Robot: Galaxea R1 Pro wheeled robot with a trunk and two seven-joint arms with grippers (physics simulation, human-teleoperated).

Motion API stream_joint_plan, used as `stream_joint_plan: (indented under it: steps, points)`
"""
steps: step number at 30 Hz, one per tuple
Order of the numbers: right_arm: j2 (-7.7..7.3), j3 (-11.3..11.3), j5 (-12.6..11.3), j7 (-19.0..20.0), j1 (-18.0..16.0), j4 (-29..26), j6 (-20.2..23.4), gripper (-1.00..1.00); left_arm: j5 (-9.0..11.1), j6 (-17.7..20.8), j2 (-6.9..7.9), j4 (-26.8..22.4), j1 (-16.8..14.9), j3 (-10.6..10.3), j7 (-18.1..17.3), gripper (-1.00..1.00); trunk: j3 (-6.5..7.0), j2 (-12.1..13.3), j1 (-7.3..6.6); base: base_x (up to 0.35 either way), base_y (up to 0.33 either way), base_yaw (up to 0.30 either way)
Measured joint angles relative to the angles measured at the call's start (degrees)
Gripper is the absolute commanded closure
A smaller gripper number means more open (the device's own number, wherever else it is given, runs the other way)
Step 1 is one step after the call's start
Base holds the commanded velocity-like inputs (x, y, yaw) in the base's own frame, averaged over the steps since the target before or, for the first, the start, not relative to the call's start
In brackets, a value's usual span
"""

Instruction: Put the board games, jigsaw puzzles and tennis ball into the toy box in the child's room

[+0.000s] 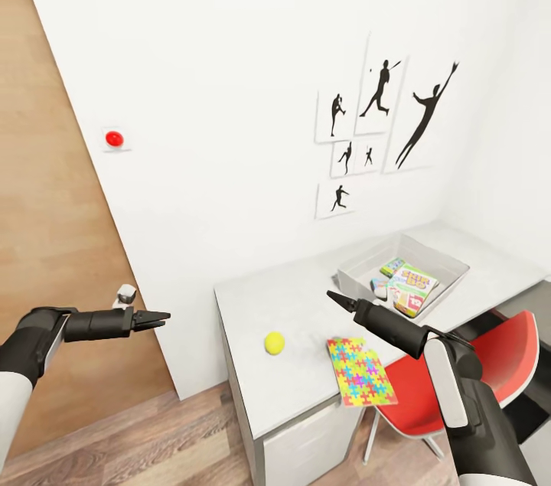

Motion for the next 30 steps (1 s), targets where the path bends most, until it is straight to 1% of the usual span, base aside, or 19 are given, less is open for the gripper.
stream_joint_plan:
  steps: [7, 18, 23, 25, 27, 29, 30]
  points:
    - [0.06, 0.0, 0.0, 0.5, 0.2, -0.1, 0.0, -1.0, 0.0, 0.0, -0.04, 0.0, 0.0, 0.0, 0.0, -1.0, 0.54, 0.0, 0.0, 0.0, 0.0, 0.0]
    - [0.02, 0.0, 0.0, 0.5, 0.3, -0.1, 0.0, -1.0, 0.0, 0.0, -0.07, 0.0, 0.0, 0.0, 0.0, -1.0, 0.58, 0.0, 0.0, 0.0, -0.019, -0.002]
    - [-0.01, -0.2, 0.0, 1.1, 0.3, -0.5, 0.1, -1.0, 0.0, 0.0, -0.05, 0.0, 0.0, 0.0, 0.0, -1.0, 0.71, 0.0, 0.0, 0.0, -0.118, -0.118]
    - [-0.03, -0.6, 0.0, 2.4, 0.6, -1.6, 0.2, -1.0, 0.0, 0.0, -0.07, 0.0, 0.0, 0.0, 0.0, -1.0, 0.8, 0.0, 0.0, 0.0, -0.086, -0.162]
    - [-0.03, -2.1, 0.0, 4.6, 2.0, -3.5, 0.4, -1.0, 0.0, 0.0, -0.07, 0.0, 0.0, 0.0, 0.0, -1.0, 0.84, 0.0, 0.0, 0.0, -0.039, -0.09]
    - [-0.02, -3.2, 0.0, 5.7, 2.8, -4.6, 0.5, -1.0, 0.0, 0.0, -0.07, 0.0, 0.0, 0.0, 0.0, -1.0, 0.87, 0.0, 0.0, 0.0, -0.023, -0.053]
    - [-0.02, -4.4, 0.0, 6.7, 3.6, -5.5, 0.6, -1.0, 0.0, 0.0, -0.07, 0.0, 0.0, 0.0, 0.0, -1.0, 0.87, 0.0, 0.0, 0.0, -0.014, -0.033]
